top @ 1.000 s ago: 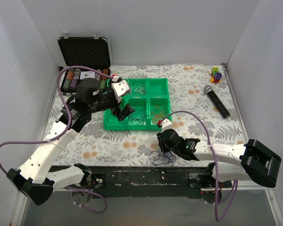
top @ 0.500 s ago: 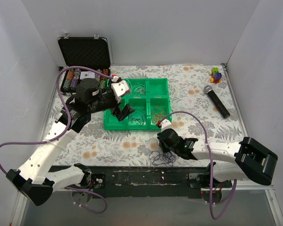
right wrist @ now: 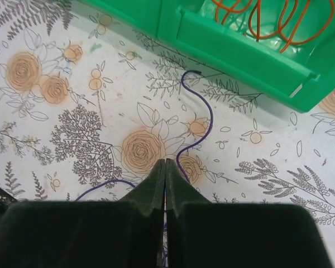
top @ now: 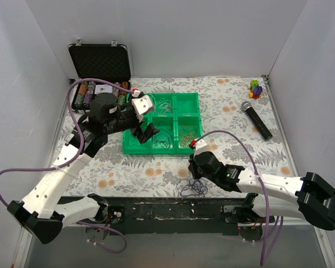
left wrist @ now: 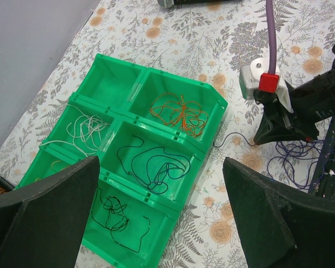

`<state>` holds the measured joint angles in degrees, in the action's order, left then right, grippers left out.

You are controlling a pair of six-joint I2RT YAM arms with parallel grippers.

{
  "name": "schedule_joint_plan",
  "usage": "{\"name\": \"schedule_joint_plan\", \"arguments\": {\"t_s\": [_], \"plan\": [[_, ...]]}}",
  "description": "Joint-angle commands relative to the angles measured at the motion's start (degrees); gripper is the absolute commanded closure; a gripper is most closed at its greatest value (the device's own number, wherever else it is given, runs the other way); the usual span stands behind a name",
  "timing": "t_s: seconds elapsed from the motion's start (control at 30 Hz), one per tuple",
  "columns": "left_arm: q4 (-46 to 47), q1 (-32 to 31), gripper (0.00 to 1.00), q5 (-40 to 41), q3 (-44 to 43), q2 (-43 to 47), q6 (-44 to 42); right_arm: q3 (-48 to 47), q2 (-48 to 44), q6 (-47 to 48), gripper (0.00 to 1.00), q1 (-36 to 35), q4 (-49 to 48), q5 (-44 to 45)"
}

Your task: Untangle the cables

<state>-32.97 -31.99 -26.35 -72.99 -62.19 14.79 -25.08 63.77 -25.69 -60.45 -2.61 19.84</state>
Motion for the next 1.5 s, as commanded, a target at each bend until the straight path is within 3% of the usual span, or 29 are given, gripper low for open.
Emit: {"name": "schedule_joint_plan", "arguments": {"t_s": [0.0, 0.13, 0.17, 0.2, 0.3, 0.43, 0.73, 0.87, 1.03, 1.1, 1.2, 1.47], "plan": [[0.5, 0.2, 0.07, -0.1, -0.9, 1.1, -0.3, -3.6, -3.7, 1.8, 0.99, 0.0, 0.8, 2.5], [0.6, 0.2, 0.07, -0.1, -0.9, 0.9, -0.3, -4.7, -5.5, 3.2, 0.99, -0.1, 2.5, 2.9], [0.7, 0.2, 0.07, -0.2, -0.9, 0.9, -0.3, -5.1, -5.0, 2.8, 0.79, 0.0, 5.8, 3.0], [0.7, 0.2, 0.07, -0.2, -1.0, 0.8, -0.3, -5.2, -4.3, 2.5, 0.69, 0.1, 7.5, 2.8], [0.8, 0.2, 0.07, -0.2, -1.1, 0.8, -0.3, -2.6, -3.0, 0.4, 0.57, 0.1, 9.4, 1.2], [0.8, 0.2, 0.07, -0.2, -1.1, 0.9, -0.2, 1.0, -3.9, -1.6, 0.50, 0.1, 8.3, 0.7], [0.4, 0.2, 0.07, 0.0, -2.1, 0.3, -0.3, 2.9, -1.1, -1.8, 0.46, 0.1, 6.7, -1.0], [0.3, 0.2, 0.07, 0.2, -2.2, 0.5, -0.5, 3.4, 0.3, -1.8, 0.50, 0.1, 5.2, -1.5], [0.3, 0.2, 0.06, 0.2, -2.5, 0.1, -0.5, 2.7, 2.2, -1.7, 0.63, 0.1, 5.1, -1.1], [0.3, 0.2, 0.06, 0.2, -2.7, 0.1, -0.5, 2.4, 2.3, -1.7, 0.73, 0.1, 5.2, -1.0], [0.3, 0.2, 0.06, 0.3, -2.8, 0.1, -0.6, 1.7, 1.8, -1.6, 0.99, 0.1, 5.8, -0.4], [0.0, 0.3, 0.06, -0.3, -2.7, 0.2, -0.9, -9.7, -9.2, 3.4, 0.99, 0.1, 10.9, 2.7]]}}
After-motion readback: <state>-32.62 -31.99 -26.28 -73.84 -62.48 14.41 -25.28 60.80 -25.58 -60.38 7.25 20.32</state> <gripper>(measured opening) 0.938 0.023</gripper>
